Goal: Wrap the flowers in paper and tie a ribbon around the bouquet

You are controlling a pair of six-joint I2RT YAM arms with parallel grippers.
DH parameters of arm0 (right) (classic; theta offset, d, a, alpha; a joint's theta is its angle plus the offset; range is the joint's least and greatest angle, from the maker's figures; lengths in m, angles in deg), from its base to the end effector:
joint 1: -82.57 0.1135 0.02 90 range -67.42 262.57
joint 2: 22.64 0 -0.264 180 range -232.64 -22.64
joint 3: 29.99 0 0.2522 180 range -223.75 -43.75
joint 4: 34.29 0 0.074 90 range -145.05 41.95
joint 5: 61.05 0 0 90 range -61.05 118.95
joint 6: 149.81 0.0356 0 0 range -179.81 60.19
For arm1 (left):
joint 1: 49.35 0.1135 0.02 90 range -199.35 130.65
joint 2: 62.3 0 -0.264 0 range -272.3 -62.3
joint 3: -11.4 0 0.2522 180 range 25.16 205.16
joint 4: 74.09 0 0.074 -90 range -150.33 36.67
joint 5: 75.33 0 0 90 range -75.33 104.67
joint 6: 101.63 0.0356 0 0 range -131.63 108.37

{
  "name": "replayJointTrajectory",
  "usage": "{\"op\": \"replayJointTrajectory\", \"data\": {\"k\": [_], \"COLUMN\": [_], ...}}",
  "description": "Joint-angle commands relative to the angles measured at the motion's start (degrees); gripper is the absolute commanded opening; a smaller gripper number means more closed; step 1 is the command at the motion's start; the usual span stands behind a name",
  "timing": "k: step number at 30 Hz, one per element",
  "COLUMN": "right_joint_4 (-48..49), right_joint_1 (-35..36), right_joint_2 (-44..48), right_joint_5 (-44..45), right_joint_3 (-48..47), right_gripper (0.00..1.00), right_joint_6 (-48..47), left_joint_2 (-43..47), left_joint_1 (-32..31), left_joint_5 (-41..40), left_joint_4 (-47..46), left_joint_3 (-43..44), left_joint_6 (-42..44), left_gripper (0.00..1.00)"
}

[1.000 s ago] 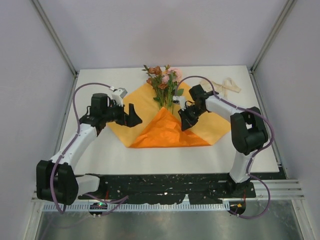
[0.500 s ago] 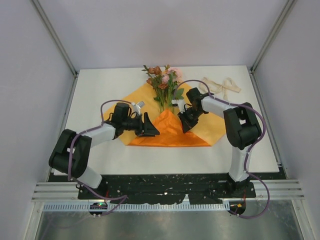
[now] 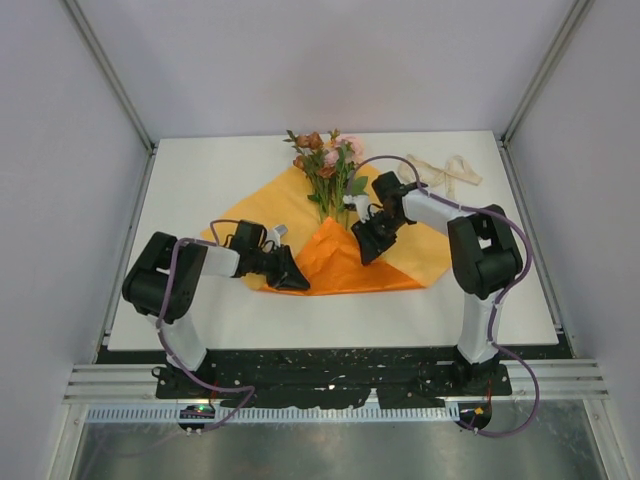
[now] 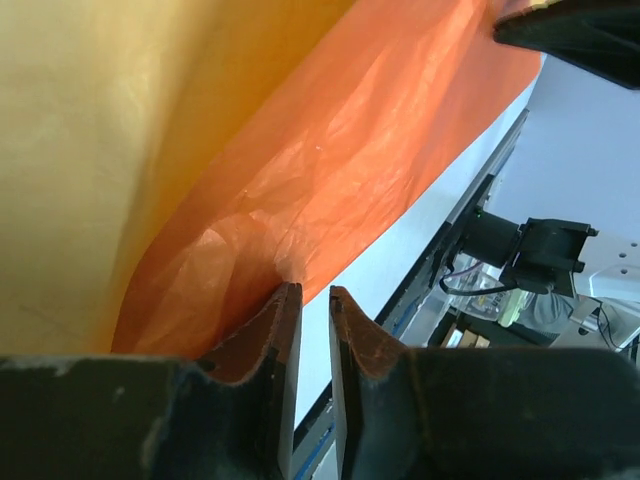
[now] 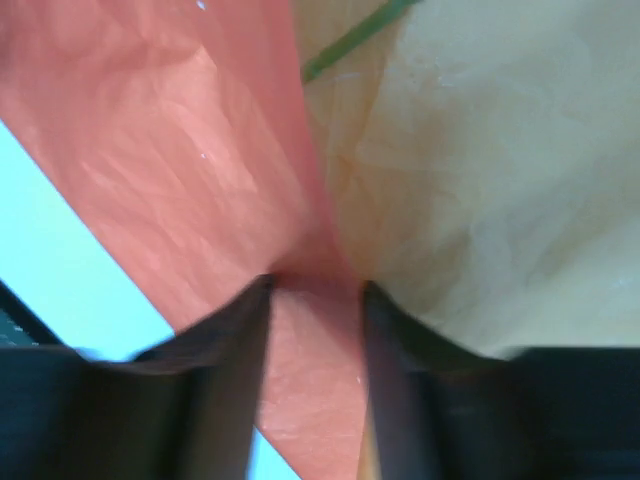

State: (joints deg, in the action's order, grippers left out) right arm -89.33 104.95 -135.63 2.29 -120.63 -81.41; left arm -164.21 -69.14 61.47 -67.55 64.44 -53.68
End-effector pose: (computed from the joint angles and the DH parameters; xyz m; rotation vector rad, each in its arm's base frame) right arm 0.3448 0.1593 0.1574 -1.1364 2.6149 0.6775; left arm 0.2699 -0.1247 0.1009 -0.1634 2.7055 -1.4270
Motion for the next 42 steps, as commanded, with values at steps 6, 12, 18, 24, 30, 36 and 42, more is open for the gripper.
{"op": "replayJointTrajectory", "data": {"k": [6,12,18,24,30,36,42], "right_joint_4": [-4.53,10.21,28.26,36.71,31.70,20.56,9.58], "right_joint_1": [-2.51,1.79,6.02,6.37,2.60,-3.73,-10.23], "right_joint_2": [15.94,19.21,14.56,8.67,6.30,3.74,2.77], "right_joint_5": [-14.37,-31.96,-33.99,-34.25,-33.99,-30.48,-27.76], "right_joint_3": [-3.38,9.19,18.08,22.30,24.76,25.38,25.55], "right_gripper": [0.95,0.96,0.95,0.96,0.96,0.95,0.96], "right_joint_6": [8.48,26.13,37.59,41.65,36.20,26.45,18.11], "left_joint_2": [-2.24,-1.63,-1.19,-1.45,-1.80,-2.24,-2.42], "left_joint_1": [0.37,0.37,0.28,0.63,1.77,1.95,2.21], "left_joint_5": [-3.74,-4.18,-4.53,-4.27,-4.44,-4.62,-4.62], "left_joint_4": [5.47,6.17,6.08,6.43,7.05,7.05,8.54], "left_joint_3": [2.46,2.90,2.81,2.64,2.37,2.37,2.55], "left_joint_6": [4.34,5.04,5.57,6.18,7.06,7.24,7.59], "left_gripper": [0.20,0.20,0.19,0.18,0.17,0.16,0.15]}}
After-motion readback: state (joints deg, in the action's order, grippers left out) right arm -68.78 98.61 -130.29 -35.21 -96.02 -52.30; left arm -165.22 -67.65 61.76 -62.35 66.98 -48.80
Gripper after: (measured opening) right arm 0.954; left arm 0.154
